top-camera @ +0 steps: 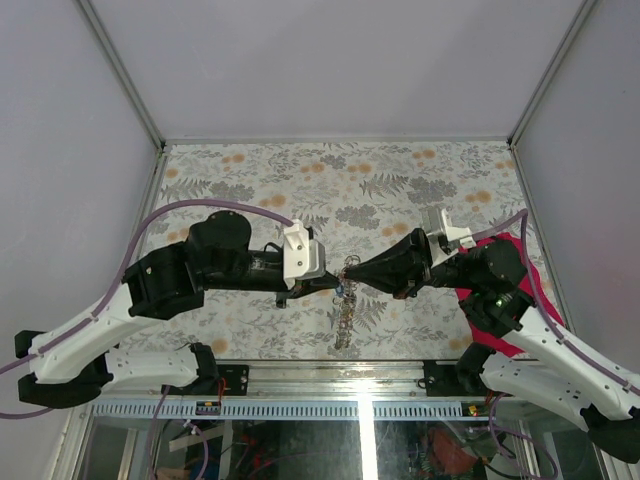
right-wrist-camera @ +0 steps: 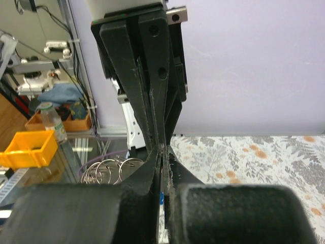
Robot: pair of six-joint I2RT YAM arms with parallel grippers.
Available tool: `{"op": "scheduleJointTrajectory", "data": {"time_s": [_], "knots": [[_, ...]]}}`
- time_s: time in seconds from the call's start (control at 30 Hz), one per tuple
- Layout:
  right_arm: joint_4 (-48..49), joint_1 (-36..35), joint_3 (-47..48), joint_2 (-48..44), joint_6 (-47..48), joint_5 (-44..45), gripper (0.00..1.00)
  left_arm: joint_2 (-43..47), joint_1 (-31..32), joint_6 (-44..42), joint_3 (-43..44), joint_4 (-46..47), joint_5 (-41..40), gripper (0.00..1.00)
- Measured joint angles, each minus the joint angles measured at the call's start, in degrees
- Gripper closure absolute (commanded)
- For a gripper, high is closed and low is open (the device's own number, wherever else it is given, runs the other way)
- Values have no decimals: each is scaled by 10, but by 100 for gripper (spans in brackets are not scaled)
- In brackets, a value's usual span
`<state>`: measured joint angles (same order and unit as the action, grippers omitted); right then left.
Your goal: Put the keys on the keyring
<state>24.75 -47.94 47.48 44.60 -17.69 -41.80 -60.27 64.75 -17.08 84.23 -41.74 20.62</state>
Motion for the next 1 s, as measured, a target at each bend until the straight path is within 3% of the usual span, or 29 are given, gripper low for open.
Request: {"op": "scheduleJointTrajectory", "data": {"time_s": [0.1, 0.23, 0.53, 0.77, 1.0], "knots": [[76, 0, -35, -4, -38, 19, 100, 19, 0, 20, -36, 50, 3, 99], [150, 0, -60, -4, -75, 38, 100, 38, 0, 42, -75, 115, 3, 90], [213, 0, -61, -4, -100, 53, 100, 79, 1, 76, -135, 247, -5, 73], [215, 0, -61, -3, -104, 53, 100, 83, 1, 89, -150, 296, -7, 72], [215, 0, -61, -3, -104, 52, 100, 78, 1, 98, -153, 311, -2, 76]]}}
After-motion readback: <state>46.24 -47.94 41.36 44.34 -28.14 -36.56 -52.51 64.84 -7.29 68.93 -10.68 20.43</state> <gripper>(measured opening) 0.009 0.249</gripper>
